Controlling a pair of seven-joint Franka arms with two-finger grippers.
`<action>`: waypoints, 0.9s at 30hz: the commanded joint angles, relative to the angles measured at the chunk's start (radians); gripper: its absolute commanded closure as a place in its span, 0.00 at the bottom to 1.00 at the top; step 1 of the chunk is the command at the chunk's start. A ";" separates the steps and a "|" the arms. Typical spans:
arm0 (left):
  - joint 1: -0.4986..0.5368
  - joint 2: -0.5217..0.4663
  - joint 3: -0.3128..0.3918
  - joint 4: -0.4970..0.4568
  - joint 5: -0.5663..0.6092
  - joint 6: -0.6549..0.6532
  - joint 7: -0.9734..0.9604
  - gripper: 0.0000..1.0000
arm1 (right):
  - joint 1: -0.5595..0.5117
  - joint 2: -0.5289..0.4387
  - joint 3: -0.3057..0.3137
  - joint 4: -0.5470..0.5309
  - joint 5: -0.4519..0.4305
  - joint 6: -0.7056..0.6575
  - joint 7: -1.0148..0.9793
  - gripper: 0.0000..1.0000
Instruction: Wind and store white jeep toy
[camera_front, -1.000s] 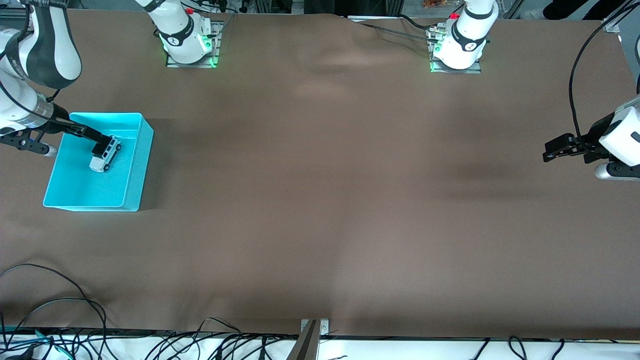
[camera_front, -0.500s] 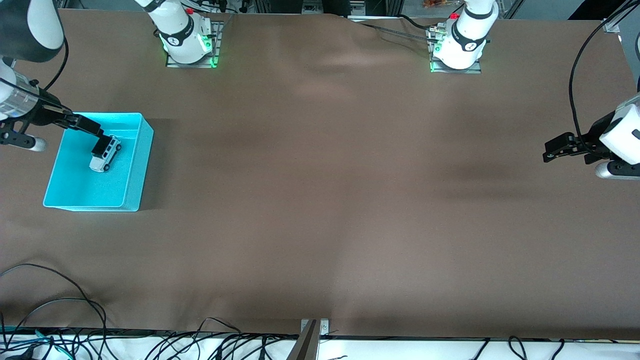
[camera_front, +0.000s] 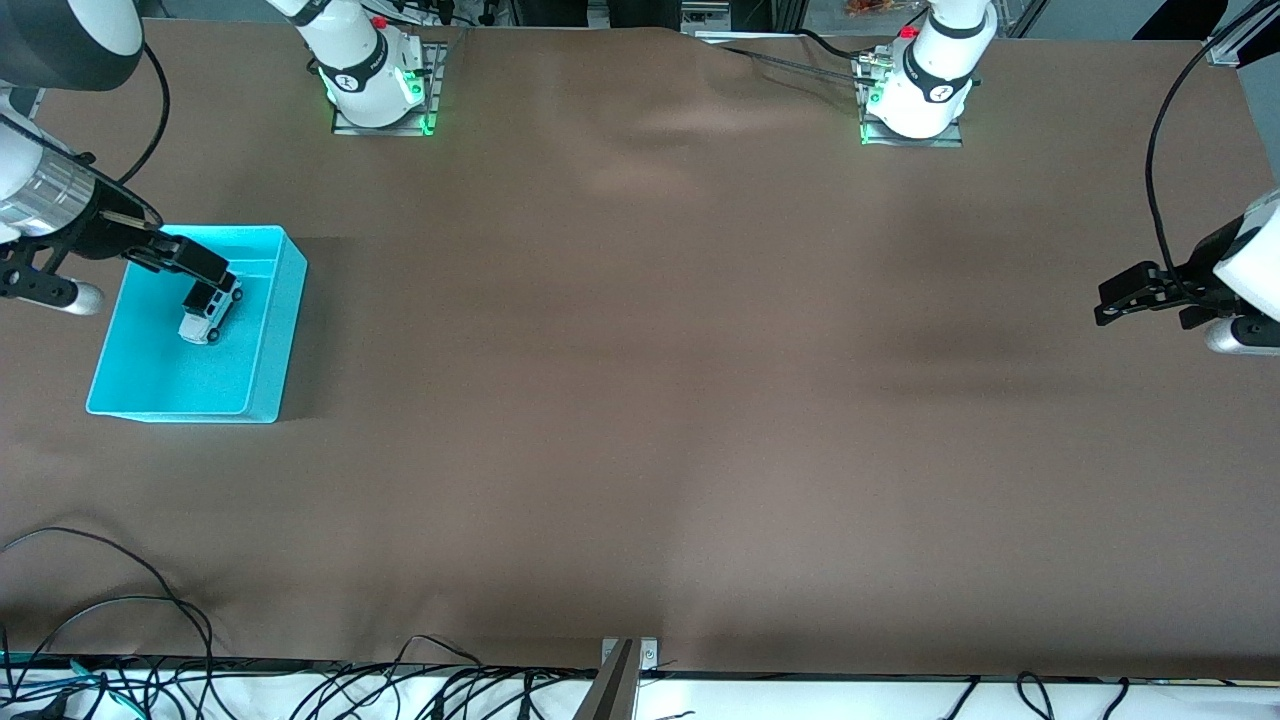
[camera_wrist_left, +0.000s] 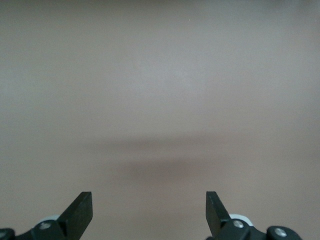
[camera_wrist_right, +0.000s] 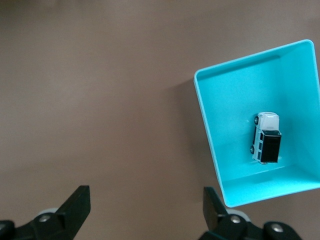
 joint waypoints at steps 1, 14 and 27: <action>0.008 -0.010 0.005 0.011 -0.021 -0.006 0.024 0.00 | 0.002 0.042 -0.001 0.074 0.017 -0.027 0.005 0.00; -0.018 -0.015 0.016 0.011 -0.023 -0.006 0.015 0.00 | -0.003 0.038 0.031 0.072 -0.034 -0.037 -0.149 0.00; -0.220 -0.044 0.213 0.009 -0.023 -0.032 0.020 0.00 | -0.003 0.038 0.029 0.072 -0.049 -0.038 -0.196 0.00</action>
